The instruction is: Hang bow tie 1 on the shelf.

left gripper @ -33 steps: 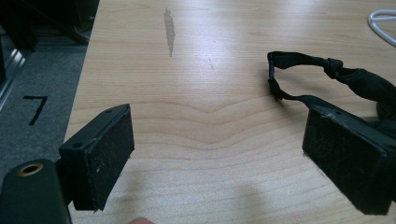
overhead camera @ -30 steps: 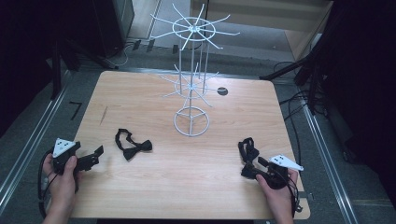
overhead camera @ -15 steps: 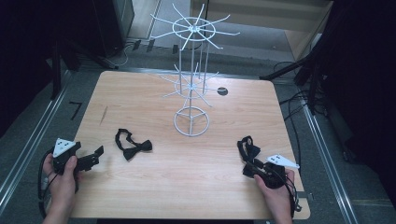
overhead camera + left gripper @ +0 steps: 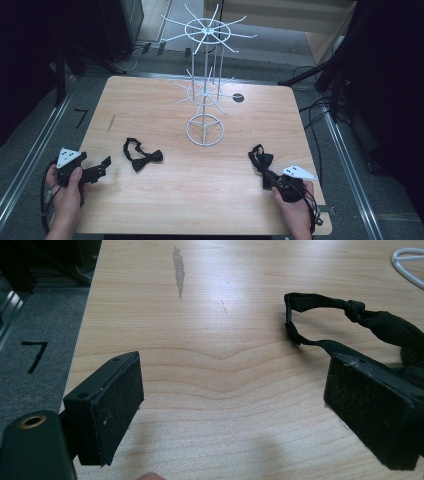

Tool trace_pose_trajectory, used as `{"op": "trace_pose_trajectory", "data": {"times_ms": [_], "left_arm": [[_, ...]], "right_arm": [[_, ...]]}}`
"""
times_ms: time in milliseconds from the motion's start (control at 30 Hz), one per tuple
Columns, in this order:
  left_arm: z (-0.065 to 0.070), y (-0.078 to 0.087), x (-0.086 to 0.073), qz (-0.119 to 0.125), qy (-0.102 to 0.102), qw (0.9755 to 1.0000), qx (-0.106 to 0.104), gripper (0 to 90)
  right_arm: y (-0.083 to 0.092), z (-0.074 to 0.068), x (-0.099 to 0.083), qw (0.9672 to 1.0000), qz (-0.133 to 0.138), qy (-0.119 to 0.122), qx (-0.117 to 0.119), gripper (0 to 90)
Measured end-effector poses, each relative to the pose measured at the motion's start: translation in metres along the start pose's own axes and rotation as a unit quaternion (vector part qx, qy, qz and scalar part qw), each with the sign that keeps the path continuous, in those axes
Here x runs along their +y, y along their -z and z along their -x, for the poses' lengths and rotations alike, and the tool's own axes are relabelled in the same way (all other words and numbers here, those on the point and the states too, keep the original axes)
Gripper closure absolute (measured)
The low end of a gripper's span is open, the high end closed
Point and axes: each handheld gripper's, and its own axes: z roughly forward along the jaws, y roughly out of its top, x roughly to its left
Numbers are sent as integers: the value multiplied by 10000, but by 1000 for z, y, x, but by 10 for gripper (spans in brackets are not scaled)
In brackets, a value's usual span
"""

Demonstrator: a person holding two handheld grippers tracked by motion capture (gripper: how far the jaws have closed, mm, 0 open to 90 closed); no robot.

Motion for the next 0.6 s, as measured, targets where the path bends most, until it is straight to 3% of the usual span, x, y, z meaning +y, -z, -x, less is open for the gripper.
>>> {"op": "trace_pose_trajectory", "data": {"times_ms": [367,600], "left_arm": [[-1,0,0,-26,24,10000,-49,96],[0,0,0,132,78,9999,27,96]], "right_arm": [[12,-15,8,9982,560,184,141,842],[17,-24,18,9966,748,249,224,842]]}}
